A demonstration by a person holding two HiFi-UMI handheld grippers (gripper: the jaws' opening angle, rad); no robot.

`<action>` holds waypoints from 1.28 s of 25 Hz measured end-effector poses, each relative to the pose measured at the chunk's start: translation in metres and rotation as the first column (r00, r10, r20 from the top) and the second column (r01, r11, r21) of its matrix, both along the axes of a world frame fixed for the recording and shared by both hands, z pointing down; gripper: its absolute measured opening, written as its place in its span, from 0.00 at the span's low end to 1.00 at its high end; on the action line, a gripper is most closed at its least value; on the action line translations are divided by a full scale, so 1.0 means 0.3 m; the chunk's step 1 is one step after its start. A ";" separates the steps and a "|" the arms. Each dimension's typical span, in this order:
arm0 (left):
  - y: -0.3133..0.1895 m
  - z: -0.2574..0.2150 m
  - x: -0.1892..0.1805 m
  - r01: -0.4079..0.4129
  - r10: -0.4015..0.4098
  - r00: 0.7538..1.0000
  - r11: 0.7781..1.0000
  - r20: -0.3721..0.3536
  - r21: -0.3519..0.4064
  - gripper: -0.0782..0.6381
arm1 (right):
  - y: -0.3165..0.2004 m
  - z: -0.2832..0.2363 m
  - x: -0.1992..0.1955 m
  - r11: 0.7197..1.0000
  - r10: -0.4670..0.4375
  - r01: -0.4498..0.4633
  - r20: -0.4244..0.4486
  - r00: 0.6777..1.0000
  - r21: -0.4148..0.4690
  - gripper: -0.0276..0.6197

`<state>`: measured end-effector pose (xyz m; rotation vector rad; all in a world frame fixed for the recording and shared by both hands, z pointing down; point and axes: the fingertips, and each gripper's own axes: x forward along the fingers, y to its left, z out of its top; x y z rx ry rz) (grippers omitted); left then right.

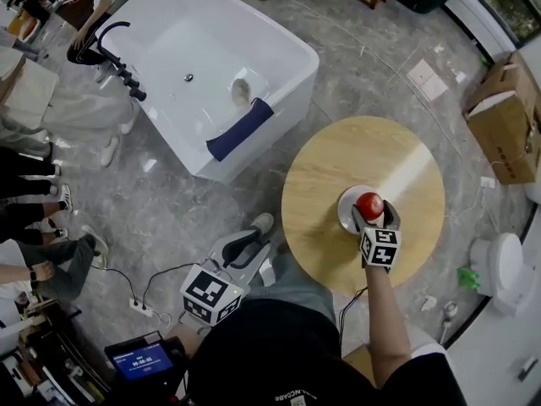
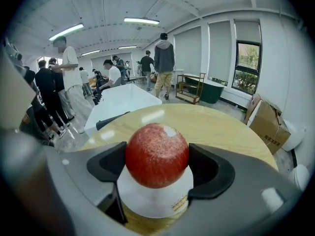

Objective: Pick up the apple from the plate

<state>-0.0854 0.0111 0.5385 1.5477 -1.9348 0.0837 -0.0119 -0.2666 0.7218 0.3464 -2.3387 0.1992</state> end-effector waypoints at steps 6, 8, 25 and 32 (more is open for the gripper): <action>-0.037 -0.039 -0.025 -0.055 0.055 0.998 0.998 0.013 0.026 0.26 | 0.030 -0.099 -0.017 1.000 0.020 -0.020 0.046 0.999 -0.003 0.66; -0.056 -0.056 -0.029 -0.078 0.077 0.997 0.996 0.017 0.035 0.26 | 0.035 -0.131 -0.015 1.000 0.028 -0.028 0.058 0.998 -0.005 0.66; -0.328 -0.150 -0.069 -0.359 0.357 0.933 0.924 0.040 0.132 0.26 | 0.029 -0.537 -0.010 0.981 0.186 -0.192 0.248 0.951 0.002 0.66; -0.468 -0.192 -0.028 -0.506 0.505 0.862 0.843 0.057 0.185 0.26 | 0.049 -0.709 0.046 0.957 0.260 -0.288 0.344 0.902 0.032 0.66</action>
